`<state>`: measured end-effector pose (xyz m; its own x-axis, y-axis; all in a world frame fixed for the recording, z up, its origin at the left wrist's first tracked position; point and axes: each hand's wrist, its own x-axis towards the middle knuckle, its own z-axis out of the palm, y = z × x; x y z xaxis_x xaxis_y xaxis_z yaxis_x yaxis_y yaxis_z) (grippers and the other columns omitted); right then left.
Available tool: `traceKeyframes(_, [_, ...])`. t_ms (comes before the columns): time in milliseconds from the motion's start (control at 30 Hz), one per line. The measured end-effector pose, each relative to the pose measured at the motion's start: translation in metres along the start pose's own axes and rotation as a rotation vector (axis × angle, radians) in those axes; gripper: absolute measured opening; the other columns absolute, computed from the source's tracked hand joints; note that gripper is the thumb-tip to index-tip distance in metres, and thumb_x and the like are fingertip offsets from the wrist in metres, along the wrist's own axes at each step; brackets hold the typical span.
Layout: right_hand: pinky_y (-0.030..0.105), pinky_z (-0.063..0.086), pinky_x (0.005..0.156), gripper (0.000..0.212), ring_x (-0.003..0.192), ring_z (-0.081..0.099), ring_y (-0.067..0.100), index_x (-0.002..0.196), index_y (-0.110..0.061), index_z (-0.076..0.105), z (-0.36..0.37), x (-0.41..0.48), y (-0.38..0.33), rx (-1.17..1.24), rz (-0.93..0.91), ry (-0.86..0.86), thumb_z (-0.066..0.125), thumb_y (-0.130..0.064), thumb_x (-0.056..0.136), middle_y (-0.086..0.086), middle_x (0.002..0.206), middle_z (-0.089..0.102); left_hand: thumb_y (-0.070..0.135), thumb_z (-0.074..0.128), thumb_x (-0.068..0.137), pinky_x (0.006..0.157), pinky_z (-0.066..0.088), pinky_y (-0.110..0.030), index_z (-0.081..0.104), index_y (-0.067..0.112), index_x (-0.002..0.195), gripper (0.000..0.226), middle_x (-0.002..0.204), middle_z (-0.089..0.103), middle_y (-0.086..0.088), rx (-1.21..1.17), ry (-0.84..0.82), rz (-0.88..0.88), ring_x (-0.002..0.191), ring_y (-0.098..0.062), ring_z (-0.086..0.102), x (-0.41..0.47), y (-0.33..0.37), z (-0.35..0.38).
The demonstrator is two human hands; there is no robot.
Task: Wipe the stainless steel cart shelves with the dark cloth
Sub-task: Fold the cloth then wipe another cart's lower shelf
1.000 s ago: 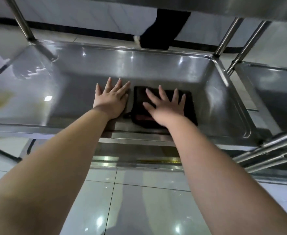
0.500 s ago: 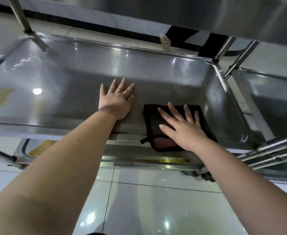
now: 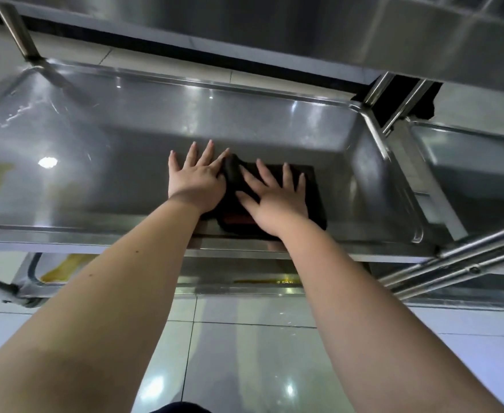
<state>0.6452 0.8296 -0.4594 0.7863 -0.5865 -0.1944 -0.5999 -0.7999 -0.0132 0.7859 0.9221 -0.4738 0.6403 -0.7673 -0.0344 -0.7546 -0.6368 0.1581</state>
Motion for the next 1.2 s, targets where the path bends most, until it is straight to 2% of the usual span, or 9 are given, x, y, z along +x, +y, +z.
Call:
traceKeyframes(100, [0.056, -0.011, 0.118, 0.058, 0.150, -0.016, 0.029, 0.147, -0.060, -0.005, -0.003, 0.002, 0.042, 0.020, -0.021, 0.002, 0.013, -0.072, 0.094, -0.023, 0.162, -0.012, 0.046, 0.014, 0.102, 0.119, -0.005, -0.055, 0.005, 0.047, 0.154, 0.053, 0.165, -0.004, 0.010, -0.016, 0.010, 0.008, 0.152, -0.021, -0.007, -0.001, 0.000, 0.001])
traceKeyframes(333, [0.055, -0.005, 0.120, 0.056, 0.151, -0.005, 0.028, 0.149, -0.058, 0.004, -0.016, 0.013, 0.176, 0.125, 0.325, 0.016, 0.019, -0.069, 0.096, -0.018, 0.164, 0.000, 0.050, 0.014, 0.102, 0.119, -0.004, -0.054, 0.009, 0.048, 0.154, 0.052, 0.165, -0.002, 0.011, -0.023, 0.033, -0.009, 0.152, -0.020, -0.004, 0.001, 0.001, 0.003])
traceKeyframes(567, [0.050, -0.006, 0.121, 0.056, 0.151, -0.009, 0.023, 0.147, -0.061, 0.002, 0.001, -0.064, 0.192, 0.095, 0.185, -0.007, 0.022, -0.068, 0.095, -0.023, 0.162, -0.003, 0.049, 0.013, 0.102, 0.119, -0.006, -0.052, 0.007, 0.048, 0.154, 0.053, 0.165, -0.002, 0.010, -0.015, 0.016, -0.028, 0.152, -0.020, -0.005, 0.000, 0.004, 0.001])
traceKeyframes(667, [0.053, -0.007, 0.120, 0.057, 0.151, -0.012, 0.026, 0.148, -0.059, -0.001, -0.002, -0.074, 0.187, 0.113, 0.289, -0.056, 0.021, -0.068, 0.096, -0.020, 0.163, -0.008, 0.049, 0.012, 0.102, 0.119, -0.006, -0.053, 0.005, 0.047, 0.154, 0.053, 0.165, -0.003, 0.009, -0.003, -0.002, -0.020, 0.152, -0.021, -0.006, 0.000, 0.004, 0.000])
traceKeyframes(733, [0.057, -0.010, 0.118, 0.059, 0.149, -0.016, 0.032, 0.148, -0.058, -0.006, -0.003, -0.062, 0.149, 0.110, 0.336, -0.076, 0.017, -0.070, 0.095, -0.017, 0.163, -0.014, 0.049, 0.012, 0.102, 0.119, -0.006, -0.054, 0.006, 0.047, 0.154, 0.053, 0.165, -0.003, 0.009, 0.001, -0.001, -0.018, 0.152, -0.021, -0.005, 0.000, 0.003, 0.000])
traceKeyframes(867, [0.062, -0.013, 0.115, 0.060, 0.147, -0.020, 0.039, 0.149, -0.057, -0.006, -0.002, -0.050, 0.036, 0.100, 0.116, -0.061, 0.015, -0.072, 0.094, -0.016, 0.162, -0.017, 0.048, 0.013, 0.102, 0.119, -0.005, -0.055, 0.007, 0.047, 0.154, 0.053, 0.165, -0.001, 0.009, -0.002, 0.004, -0.016, 0.152, -0.021, -0.004, -0.001, 0.001, -0.001])
traceKeyframes(933, [0.060, -0.015, 0.115, 0.060, 0.147, -0.022, 0.037, 0.149, -0.059, -0.004, -0.001, -0.053, 0.021, 0.106, 0.063, -0.063, 0.016, -0.073, 0.094, -0.018, 0.162, -0.017, 0.048, 0.015, 0.102, 0.119, -0.005, -0.055, 0.008, 0.047, 0.155, 0.053, 0.165, 0.000, 0.009, -0.010, 0.010, -0.010, 0.152, -0.021, -0.004, -0.002, 0.001, -0.001])
traceKeyframes(1033, [0.058, -0.016, 0.116, 0.060, 0.148, -0.020, 0.034, 0.145, -0.064, -0.003, 0.000, -0.058, 0.070, 0.109, 0.110, -0.044, 0.019, -0.077, 0.091, -0.024, 0.160, -0.014, 0.048, 0.015, 0.102, 0.119, -0.005, -0.055, 0.008, 0.047, 0.154, 0.053, 0.165, -0.001, 0.010, -0.018, 0.005, -0.007, 0.152, -0.020, -0.004, -0.002, 0.002, -0.001])
traceKeyframes(1200, [0.059, -0.012, 0.117, 0.059, 0.149, -0.017, 0.035, 0.147, -0.061, -0.004, -0.004, -0.082, 0.183, 0.142, 0.456, -0.085, 0.017, -0.074, 0.093, -0.017, 0.163, -0.011, 0.050, 0.014, 0.102, 0.119, -0.006, -0.055, 0.008, 0.047, 0.154, 0.052, 0.165, 0.000, 0.010, -0.019, 0.007, -0.017, 0.152, -0.021, -0.004, 0.000, 0.004, 0.001])
